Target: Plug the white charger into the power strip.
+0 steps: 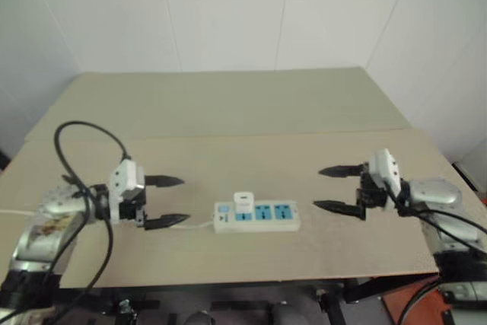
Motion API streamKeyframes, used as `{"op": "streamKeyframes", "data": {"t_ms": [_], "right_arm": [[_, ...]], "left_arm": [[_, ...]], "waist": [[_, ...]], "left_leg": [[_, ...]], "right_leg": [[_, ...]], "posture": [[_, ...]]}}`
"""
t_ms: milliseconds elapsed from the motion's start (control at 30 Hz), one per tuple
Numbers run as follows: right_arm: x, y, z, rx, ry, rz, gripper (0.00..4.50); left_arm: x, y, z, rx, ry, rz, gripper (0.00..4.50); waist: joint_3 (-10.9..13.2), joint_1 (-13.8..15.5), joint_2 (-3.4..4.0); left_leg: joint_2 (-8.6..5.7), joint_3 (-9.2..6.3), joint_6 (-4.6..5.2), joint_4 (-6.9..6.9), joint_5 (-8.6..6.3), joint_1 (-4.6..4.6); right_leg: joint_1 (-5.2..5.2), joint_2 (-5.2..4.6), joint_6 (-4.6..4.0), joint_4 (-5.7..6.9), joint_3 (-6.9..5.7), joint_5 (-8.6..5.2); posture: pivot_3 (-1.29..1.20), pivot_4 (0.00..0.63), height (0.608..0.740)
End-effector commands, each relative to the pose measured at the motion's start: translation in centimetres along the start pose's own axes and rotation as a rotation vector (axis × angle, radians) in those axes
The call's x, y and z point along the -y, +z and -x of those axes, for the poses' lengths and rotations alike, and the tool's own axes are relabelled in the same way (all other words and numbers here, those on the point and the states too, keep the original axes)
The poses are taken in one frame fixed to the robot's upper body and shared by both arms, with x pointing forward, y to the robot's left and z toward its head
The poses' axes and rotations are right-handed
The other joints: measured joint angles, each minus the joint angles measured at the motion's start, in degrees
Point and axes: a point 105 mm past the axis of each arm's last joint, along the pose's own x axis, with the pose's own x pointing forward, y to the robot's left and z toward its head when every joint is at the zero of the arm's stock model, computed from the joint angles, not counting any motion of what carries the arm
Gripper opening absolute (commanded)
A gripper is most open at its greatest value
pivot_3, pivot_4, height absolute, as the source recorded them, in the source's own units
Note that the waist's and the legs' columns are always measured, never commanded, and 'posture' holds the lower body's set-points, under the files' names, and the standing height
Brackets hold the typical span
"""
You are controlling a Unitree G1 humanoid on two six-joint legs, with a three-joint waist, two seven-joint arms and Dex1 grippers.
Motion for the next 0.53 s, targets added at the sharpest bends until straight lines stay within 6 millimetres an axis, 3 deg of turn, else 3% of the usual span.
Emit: {"op": "streamKeyframes", "data": {"t_ms": [33,200,533], "right_arm": [[0.8,1.8,2.3,-0.006,-0.097,0.059,4.5],[0.3,1.6,3.3,-0.02,-0.158,0.037,4.5],[-0.2,1.5,2.2,-0.018,-0.149,0.022,4.5]], "left_arm": [[-0.8,1.1,1.3,-0.006,0.075,-0.035,4.46],[-0.1,1.6,1.6,0.01,0.083,-0.025,4.46],[0.8,1.4,1.0,0.026,0.076,0.01,4.46]], "waist": [[0.0,0.2,0.01],[0.0,0.4,-0.03],[0.0,0.4,-0.03]], "left_leg": [[0.0,0.01,0.0,0.0,0.0,0.01],[0.01,0.03,0.0,0.0,0.0,-0.02],[0.02,0.06,-0.01,0.0,0.0,0.02]], "right_leg": [[0.01,0.0,0.0,0.0,0.0,0.0],[0.02,0.01,0.01,-0.04,0.0,-0.01],[0.04,0.02,0.01,-0.02,0.03,0.0]], "posture": [[0.0,0.15,0.74],[0.0,0.15,0.74],[0.0,0.15,0.74]]}}
